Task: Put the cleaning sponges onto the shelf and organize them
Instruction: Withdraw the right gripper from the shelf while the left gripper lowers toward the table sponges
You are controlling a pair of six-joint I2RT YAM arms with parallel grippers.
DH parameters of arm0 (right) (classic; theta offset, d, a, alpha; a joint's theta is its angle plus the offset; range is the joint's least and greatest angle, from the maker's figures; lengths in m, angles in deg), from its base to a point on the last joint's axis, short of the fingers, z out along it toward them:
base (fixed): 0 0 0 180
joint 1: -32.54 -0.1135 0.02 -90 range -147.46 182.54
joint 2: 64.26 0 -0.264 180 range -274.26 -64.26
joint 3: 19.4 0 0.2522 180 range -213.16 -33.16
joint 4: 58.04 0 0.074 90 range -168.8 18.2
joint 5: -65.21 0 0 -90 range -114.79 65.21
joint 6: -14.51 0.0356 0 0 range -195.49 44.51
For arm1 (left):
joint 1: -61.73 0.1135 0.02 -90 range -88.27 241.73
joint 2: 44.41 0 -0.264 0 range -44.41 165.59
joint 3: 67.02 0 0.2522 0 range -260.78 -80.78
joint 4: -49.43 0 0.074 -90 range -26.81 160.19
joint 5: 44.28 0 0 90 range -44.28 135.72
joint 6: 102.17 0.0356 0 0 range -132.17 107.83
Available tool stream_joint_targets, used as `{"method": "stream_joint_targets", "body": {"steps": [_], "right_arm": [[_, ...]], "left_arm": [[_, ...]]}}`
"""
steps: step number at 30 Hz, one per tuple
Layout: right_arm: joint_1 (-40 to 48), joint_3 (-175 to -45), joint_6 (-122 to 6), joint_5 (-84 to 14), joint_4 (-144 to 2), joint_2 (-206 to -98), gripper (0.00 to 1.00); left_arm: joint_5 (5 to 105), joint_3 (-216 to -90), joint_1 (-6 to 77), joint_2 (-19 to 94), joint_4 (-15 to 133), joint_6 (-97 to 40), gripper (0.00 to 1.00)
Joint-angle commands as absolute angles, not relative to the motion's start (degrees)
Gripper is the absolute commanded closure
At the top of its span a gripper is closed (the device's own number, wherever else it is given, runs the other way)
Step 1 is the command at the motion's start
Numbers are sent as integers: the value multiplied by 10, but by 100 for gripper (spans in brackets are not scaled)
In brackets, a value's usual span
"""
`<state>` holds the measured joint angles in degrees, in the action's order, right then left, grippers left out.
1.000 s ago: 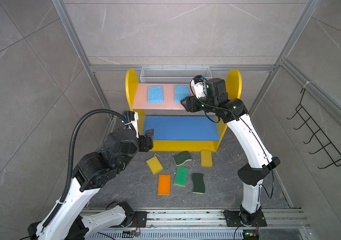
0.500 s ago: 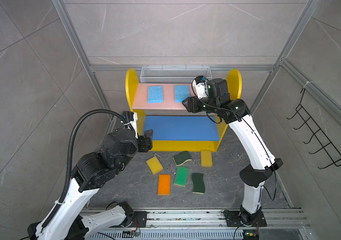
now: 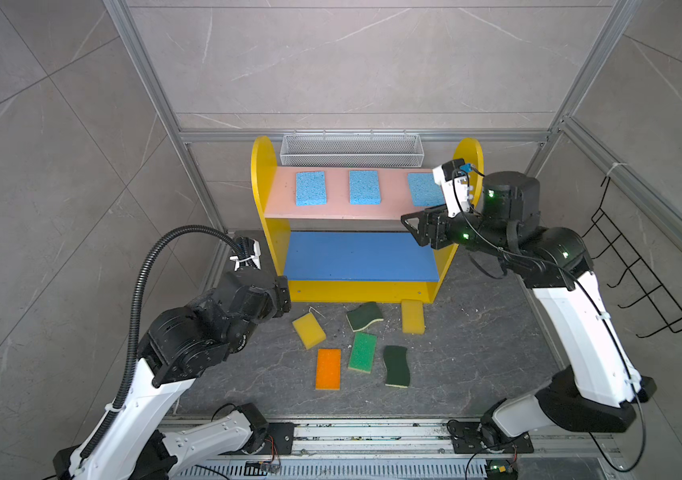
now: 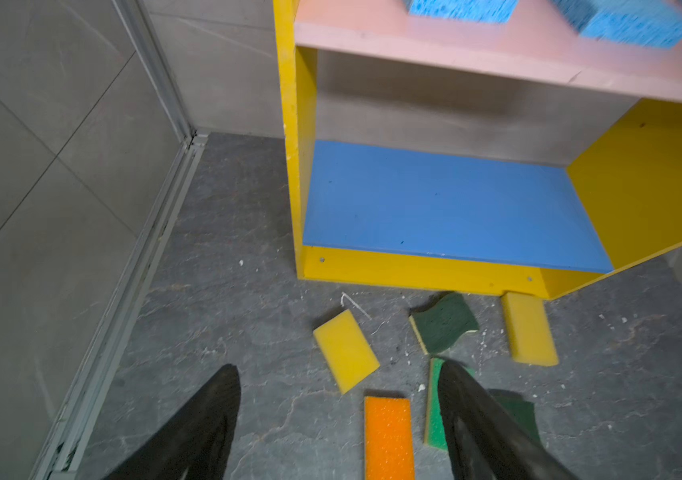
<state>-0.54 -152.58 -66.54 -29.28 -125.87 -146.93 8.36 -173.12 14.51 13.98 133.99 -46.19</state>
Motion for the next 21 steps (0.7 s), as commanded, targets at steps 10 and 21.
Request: {"method": "stream_joint_targets", "body": {"steps": [10,21], "right_arm": [[-6,-1043,-545,-252,-1246,-1206,6],[-6,-869,-448,-182,-1216,-1150,1]], "left_arm": [[184,-1467,146,130,1279,-567,19],[235,-1216,146,90,1049,-655,16]]}}
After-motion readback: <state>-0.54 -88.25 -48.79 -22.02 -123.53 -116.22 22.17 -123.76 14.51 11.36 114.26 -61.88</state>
